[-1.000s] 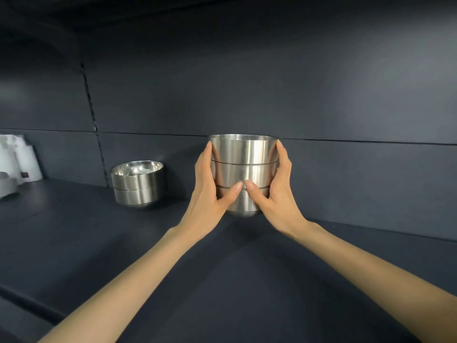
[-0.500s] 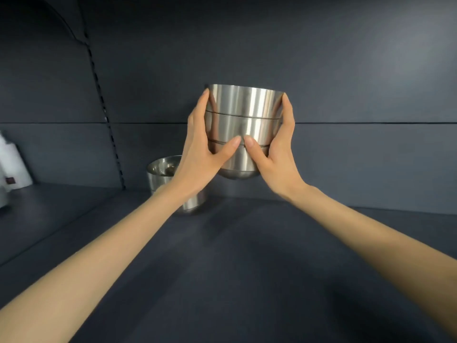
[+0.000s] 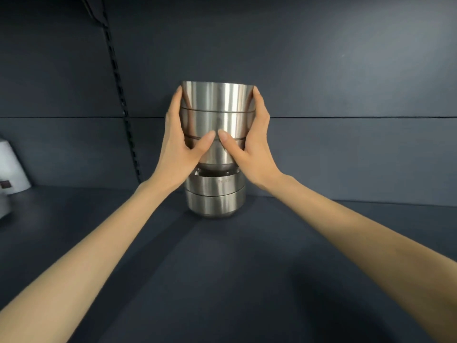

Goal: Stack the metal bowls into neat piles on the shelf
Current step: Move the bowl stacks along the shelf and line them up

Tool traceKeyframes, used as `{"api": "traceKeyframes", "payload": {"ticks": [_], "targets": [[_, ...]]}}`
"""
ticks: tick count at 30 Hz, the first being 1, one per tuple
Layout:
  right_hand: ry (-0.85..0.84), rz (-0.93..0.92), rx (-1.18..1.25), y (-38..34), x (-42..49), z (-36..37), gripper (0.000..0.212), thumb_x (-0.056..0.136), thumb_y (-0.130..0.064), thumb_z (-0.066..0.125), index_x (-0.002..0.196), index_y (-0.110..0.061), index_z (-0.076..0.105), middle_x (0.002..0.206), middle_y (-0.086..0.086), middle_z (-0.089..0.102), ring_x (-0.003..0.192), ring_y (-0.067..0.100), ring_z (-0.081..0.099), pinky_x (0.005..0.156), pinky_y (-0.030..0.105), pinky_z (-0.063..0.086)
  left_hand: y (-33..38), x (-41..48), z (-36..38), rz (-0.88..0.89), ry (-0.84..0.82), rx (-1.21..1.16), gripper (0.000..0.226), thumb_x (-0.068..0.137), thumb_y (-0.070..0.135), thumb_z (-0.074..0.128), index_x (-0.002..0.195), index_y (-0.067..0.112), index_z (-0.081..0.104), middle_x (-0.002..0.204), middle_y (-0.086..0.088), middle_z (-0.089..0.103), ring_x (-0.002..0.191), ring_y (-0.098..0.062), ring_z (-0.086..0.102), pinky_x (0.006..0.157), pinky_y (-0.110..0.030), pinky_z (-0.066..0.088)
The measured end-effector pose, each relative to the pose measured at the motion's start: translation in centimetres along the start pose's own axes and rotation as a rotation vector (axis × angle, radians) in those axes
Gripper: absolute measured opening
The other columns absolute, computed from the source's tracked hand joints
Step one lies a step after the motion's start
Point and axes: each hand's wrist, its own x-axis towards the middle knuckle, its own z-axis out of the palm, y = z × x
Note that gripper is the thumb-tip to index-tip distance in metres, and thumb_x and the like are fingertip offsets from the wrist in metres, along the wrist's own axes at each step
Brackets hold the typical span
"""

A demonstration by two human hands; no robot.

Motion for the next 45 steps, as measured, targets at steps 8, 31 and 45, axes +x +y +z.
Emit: {"api": "traceKeyframes", "payload": {"ticks": [8,31,45], "targets": [[-0.022,0.061,-0.032,0.9,-1.5,1.3,0.092,0.092,-0.031,0.062,0.152,-0.009,-0.004,0.150,-0.003,0.003,0.149,0.016,0.002,0.117,0.013,0.009,-1.8,-1.4,0.0,-0.031,-0.014,-0.017,0.092,0.084,0.042,0.060,0.152,0.017,0.004,0.152,0.010,0.016,0.144,-0.002,0.018,0.117,-0.020,0.019],[-0.103,0.176,0.019,1.6,-3.3,1.3,0.092,0.091,-0.047,0.057,0.147,-0.039,-0.016,0.157,-0.023,-0.003,0.146,-0.003,0.004,0.119,0.028,0.015,-2.5,-4.4,0.5,-0.308,-0.083,0.031,0.079,0.078,0.084,0.023,0.144,0.052,-0.006,0.145,0.007,0.047,0.124,-0.023,0.053,0.107,-0.053,0.037],[-0.030,0.124,-0.021,0.3,-1.9,1.6,0.086,0.092,-0.046,0.054,0.146,-0.036,-0.012,0.161,-0.012,-0.005,0.148,0.001,0.000,0.119,0.017,0.010,-0.7,-1.9,0.5,-0.226,0.020,-0.090,0.077,0.091,0.062,0.028,0.153,0.030,-0.005,0.161,0.014,0.003,0.145,0.002,0.008,0.117,-0.025,0.013]]}}
